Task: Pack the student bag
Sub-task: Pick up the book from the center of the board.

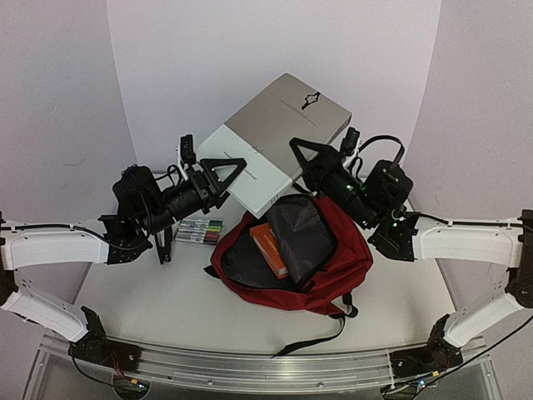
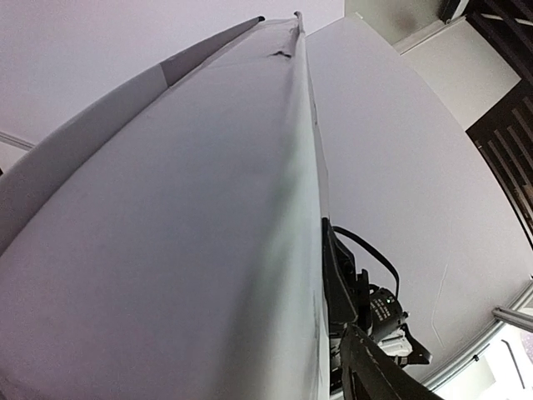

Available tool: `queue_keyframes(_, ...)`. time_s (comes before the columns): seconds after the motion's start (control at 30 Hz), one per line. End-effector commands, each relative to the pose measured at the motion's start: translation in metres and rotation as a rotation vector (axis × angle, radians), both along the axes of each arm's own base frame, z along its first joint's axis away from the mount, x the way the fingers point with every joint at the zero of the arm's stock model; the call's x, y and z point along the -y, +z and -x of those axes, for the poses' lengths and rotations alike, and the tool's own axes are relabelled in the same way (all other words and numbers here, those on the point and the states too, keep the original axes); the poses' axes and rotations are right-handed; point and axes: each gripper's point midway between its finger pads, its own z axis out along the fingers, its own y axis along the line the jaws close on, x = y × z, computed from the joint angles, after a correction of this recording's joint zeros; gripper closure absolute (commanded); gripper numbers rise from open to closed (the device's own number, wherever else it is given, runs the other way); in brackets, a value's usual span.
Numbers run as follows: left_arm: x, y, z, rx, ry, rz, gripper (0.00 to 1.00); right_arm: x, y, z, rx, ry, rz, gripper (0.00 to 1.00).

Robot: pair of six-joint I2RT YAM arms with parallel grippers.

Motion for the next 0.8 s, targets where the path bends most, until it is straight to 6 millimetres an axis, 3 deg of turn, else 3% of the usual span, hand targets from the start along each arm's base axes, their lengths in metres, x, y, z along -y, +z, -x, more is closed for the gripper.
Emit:
queue_keyframes(0.0, 0.011, 0.044, 0.014, 0.096, -0.076, 0.093, 0.39, 0.013, 0.028, 0.011, 0.042, -0.016, -0.126, 0.65)
queue_keyframes(0.27, 0.004, 0.046, 0.014, 0.087, -0.059, 0.128, 0.62, 0.014, 0.010, 0.008, -0.005, -0.024, -0.121, 0.55)
queue_keyframes(0.53, -0.001, 0.040, 0.009, 0.039, -0.024, 0.113, 0.74, 0.025, -0.011, 0.009, -0.042, -0.059, -0.098, 0.29)
queue_keyframes(0.67, -0.014, 0.034, -0.004, -0.007, 0.056, 0.049, 0.75, 0.036, -0.025, 0.010, -0.071, -0.106, -0.032, 0.15)
queue_keyframes(0.77, -0.037, 0.028, -0.021, -0.068, 0.128, -0.021, 0.77, 0.051, -0.043, 0.010, -0.109, -0.163, 0.052, 0.09)
